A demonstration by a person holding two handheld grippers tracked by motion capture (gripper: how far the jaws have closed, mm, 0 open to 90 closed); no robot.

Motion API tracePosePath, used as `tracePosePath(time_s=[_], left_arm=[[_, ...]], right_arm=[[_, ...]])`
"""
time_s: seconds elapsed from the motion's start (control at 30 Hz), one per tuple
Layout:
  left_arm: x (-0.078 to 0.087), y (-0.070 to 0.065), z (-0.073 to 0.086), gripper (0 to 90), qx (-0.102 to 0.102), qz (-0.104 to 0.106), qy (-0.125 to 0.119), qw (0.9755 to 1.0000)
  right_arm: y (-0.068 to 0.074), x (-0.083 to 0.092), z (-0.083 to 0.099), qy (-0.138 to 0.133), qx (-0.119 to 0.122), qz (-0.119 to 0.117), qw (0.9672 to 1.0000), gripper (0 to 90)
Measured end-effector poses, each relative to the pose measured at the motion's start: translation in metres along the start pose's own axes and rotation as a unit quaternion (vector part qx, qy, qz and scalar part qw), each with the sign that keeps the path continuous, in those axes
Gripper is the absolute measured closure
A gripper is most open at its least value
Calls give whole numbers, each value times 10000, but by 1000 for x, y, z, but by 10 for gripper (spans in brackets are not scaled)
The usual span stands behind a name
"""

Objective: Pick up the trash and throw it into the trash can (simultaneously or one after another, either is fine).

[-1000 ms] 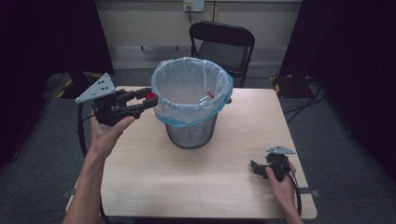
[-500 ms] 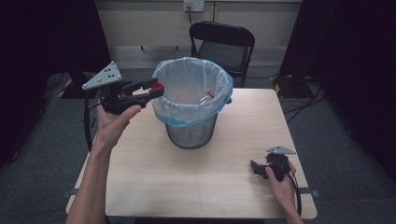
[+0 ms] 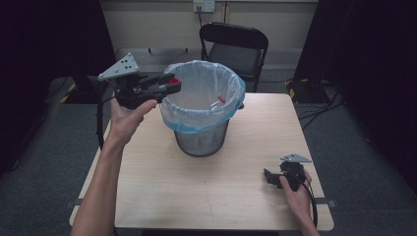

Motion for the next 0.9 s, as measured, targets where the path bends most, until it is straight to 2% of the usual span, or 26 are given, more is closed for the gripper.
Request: tracePosePath(time_s=[0.17,0.2,0.33,0.47,0.63,0.77,0.8,0.9], left_arm=[[-12,7,5,594,81,-16,96,9999],[-19,9,8,594,124,-1,140,9998],[-28,12,12,594,136,5,215,9997],[-39,16,14,594,247,51,218,9994],[-50,16,17,593,209,99,302,9993],[-57,21,21,593,238,51,410,9989],[-59,25,23,593,232,-55,494,9985],[-62,26,24,593,246,-19,527,9983]], right_arm=[[0,0,0,0,0,-1,10000,110],[0,0,0,0,0,0,10000,110],[0,0,0,0,0,-1,10000,110],[0,0,0,0,1,0,10000,110],[0,0,0,0,-1,-1,10000,110],[0,0,0,0,1,0,10000,110],[0,0,0,1,0,0,10000,110],[0,0,0,0,0,0,10000,110]])
Point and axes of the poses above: each handheld gripper's, and its own axes: x roughly backward along the jaws, z roughly out of its underside, y roughly to its left, the point moved 7 cm from there along -x, roughly forward along the jaws, and after that the axes turned 4 degrees about -y, right-handed, at the moved point
